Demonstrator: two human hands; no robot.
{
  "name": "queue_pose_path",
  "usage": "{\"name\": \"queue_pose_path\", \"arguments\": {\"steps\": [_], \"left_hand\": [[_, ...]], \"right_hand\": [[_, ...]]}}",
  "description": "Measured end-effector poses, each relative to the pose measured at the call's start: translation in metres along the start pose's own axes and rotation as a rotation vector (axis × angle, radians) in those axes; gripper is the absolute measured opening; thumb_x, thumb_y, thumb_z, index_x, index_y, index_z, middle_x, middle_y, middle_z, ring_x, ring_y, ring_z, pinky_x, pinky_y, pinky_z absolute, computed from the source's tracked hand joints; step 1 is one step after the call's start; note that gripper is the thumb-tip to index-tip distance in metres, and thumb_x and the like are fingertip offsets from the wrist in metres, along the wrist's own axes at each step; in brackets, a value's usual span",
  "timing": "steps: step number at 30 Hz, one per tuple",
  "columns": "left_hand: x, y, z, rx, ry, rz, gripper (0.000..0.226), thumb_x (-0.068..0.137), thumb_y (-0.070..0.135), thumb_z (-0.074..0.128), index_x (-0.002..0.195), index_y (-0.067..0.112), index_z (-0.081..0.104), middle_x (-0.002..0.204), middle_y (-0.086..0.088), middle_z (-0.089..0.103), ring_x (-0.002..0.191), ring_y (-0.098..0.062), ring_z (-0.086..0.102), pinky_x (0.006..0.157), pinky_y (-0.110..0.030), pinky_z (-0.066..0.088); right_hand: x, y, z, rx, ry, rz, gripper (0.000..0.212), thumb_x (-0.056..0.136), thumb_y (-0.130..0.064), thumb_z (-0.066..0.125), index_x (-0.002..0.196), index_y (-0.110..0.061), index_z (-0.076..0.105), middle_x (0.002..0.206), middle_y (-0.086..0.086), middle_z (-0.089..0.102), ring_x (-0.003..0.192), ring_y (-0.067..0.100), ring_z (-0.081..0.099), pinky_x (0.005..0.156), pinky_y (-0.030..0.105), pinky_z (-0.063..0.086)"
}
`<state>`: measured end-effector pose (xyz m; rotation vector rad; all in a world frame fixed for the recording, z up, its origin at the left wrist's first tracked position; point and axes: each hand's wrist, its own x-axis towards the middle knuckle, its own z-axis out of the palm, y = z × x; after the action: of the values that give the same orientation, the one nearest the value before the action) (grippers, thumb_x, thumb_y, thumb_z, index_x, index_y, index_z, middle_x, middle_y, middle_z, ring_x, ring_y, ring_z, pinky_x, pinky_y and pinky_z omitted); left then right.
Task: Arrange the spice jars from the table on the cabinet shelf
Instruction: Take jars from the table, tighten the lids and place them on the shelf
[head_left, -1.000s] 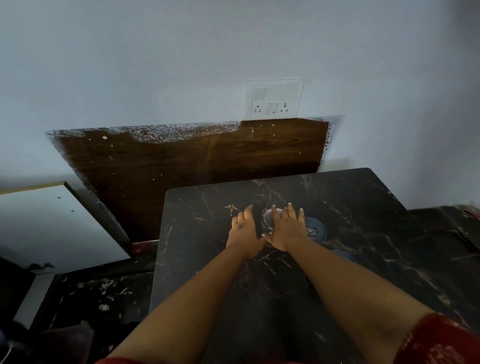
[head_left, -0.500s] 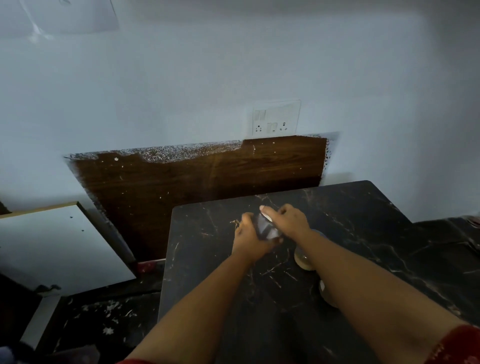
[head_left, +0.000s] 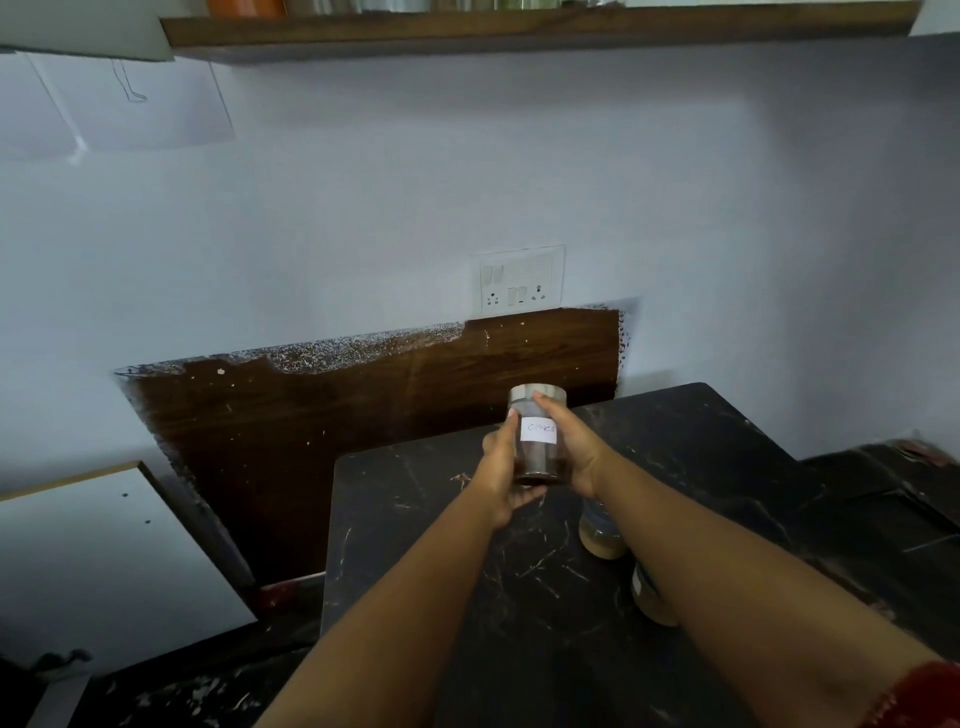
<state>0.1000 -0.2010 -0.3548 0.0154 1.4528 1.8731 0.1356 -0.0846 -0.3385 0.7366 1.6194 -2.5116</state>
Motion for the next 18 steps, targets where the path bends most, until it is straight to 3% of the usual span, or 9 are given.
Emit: {"name": "queue_pose_path", "arguments": {"steps": [4,8,12,14,16,18], "left_hand": [[-0.004,0.007,0.000,0.026,0.000,0.025,0.057,0.089,0.063,0.052,0.133,0.028,0.042,0.125,-0.011,0.060,0.111,-0.030,0.062,0.092,-0.049,0.054],[-0.007,0.016,0.002,0.047,0.026,0.023,0.059,0.089,0.064,0.050,0.135,0.028,0.044,0.125,-0.009,0.061,0.109,-0.028,0.063,0.086,-0.041,0.056],[-0.011,0.025,0.007,0.084,0.027,0.050,0.060,0.089,0.065,0.048,0.136,0.027,0.043,0.127,-0.008,0.060,0.111,-0.027,0.061,0.092,-0.044,0.054],[-0.014,0.030,0.009,0.095,0.029,0.066,0.061,0.088,0.065,0.048,0.134,0.026,0.045,0.125,-0.007,0.061,0.109,-0.026,0.062,0.087,-0.042,0.055],[-0.015,0.037,0.012,0.103,0.046,0.093,0.060,0.087,0.066,0.049,0.131,0.025,0.046,0.121,-0.008,0.063,0.106,-0.025,0.064,0.080,-0.038,0.057],[-0.015,0.046,0.016,0.096,0.064,0.124,0.058,0.089,0.065,0.048,0.129,0.024,0.045,0.121,-0.009,0.062,0.105,-0.026,0.062,0.077,-0.037,0.056]], "right_hand": [[-0.007,-0.004,0.004,0.098,0.048,-0.028,0.061,0.081,-0.068,0.054,0.117,-0.020,0.066,0.111,0.015,0.071,0.104,0.033,0.067,0.089,0.043,0.053],[-0.012,-0.009,0.008,0.143,0.049,-0.040,0.066,0.085,-0.070,0.043,0.118,-0.019,0.067,0.118,0.016,0.068,0.111,0.034,0.063,0.100,0.046,0.046],[-0.021,-0.016,0.014,0.167,0.061,-0.072,0.065,0.086,-0.069,0.042,0.116,-0.018,0.068,0.116,0.015,0.069,0.107,0.033,0.065,0.087,0.042,0.052],[-0.028,-0.020,0.017,0.142,0.043,-0.094,0.063,0.085,-0.068,0.046,0.118,-0.018,0.066,0.116,0.015,0.069,0.106,0.032,0.066,0.081,0.041,0.053],[-0.033,-0.024,0.019,0.008,0.057,-0.131,0.064,0.084,-0.061,0.058,0.131,-0.018,0.055,0.121,0.014,0.065,0.107,0.031,0.065,0.081,0.040,0.053],[-0.036,-0.025,0.020,-0.194,0.128,-0.168,0.079,0.078,-0.051,0.072,0.141,-0.020,0.034,0.127,0.010,0.056,0.110,0.028,0.059,0.084,0.040,0.053]]}}
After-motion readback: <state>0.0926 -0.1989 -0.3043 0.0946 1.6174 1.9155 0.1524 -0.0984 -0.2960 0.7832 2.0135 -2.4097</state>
